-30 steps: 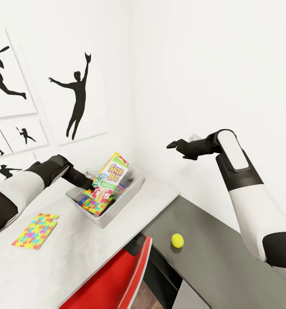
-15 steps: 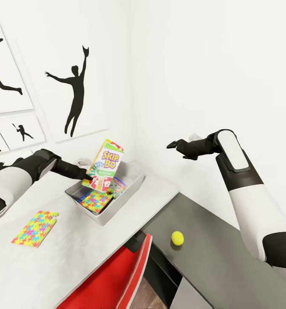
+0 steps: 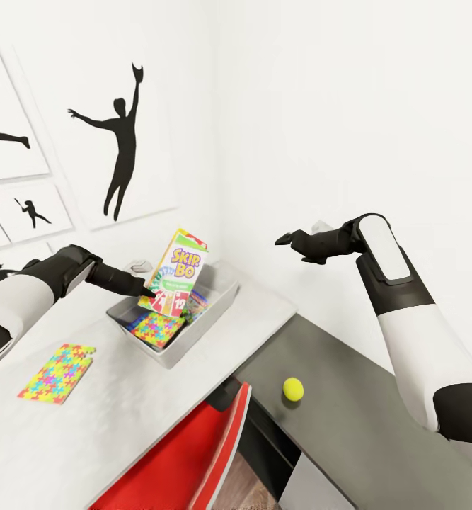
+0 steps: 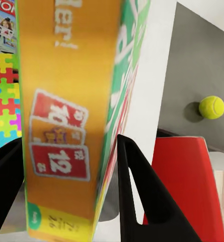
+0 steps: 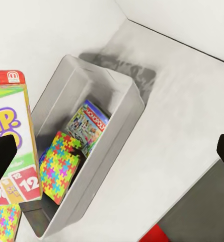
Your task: Put all the toys in the child's room - the three board games (two on the bed and one on the table), the two jigsaw puzzles on the table, and the tennis ball on the table - inside the toy box on the table in the child's room.
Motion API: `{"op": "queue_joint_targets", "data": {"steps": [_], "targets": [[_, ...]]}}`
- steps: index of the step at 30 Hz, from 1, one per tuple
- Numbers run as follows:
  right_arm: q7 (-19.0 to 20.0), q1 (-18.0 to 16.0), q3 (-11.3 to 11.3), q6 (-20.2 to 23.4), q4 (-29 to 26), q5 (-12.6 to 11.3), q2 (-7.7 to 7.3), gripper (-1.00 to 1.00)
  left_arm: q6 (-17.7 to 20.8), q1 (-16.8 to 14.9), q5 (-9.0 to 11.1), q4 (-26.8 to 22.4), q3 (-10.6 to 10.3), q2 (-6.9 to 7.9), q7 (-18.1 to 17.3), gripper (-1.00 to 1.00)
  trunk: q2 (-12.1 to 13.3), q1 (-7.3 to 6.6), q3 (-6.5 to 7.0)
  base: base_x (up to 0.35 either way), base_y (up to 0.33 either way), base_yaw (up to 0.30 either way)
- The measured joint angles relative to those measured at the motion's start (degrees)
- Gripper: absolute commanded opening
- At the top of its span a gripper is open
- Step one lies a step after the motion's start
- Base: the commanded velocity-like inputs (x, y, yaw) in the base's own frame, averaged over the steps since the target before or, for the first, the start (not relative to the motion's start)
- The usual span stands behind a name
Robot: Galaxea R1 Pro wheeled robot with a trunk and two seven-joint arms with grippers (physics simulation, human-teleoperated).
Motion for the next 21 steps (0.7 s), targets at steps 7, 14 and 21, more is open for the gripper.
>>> {"op": "queue_joint_targets", "data": {"steps": [7, 14, 21], "targets": [[-0.11, 0.0, 0.0, 0.0, -0.1, 0.01, 0.01, 1.0, -0.04, 0.0, -0.01, 0.06, -0.29, -0.2, 0.51, -1.0, 0.0, 0.0, -0.66, 0.0, 0.0, 0.0], [-0.17, -0.01, 0.0, 0.0, -0.1, 0.01, 0.0, 1.0, 0.17, 0.0, -0.13, 0.08, -0.66, -0.31, 1.91, -1.0, 0.0, 0.0, -1.32, 0.0, 0.0, 0.0], [-0.14, 0.01, 0.0, 0.0, 0.02, 0.1, 0.0, 1.0, 0.18, 0.0, -0.08, 0.08, -0.76, -0.32, 4.16, -1.0, 0.0, 0.0, -1.98, 0.0, 0.0, 0.0]]}}
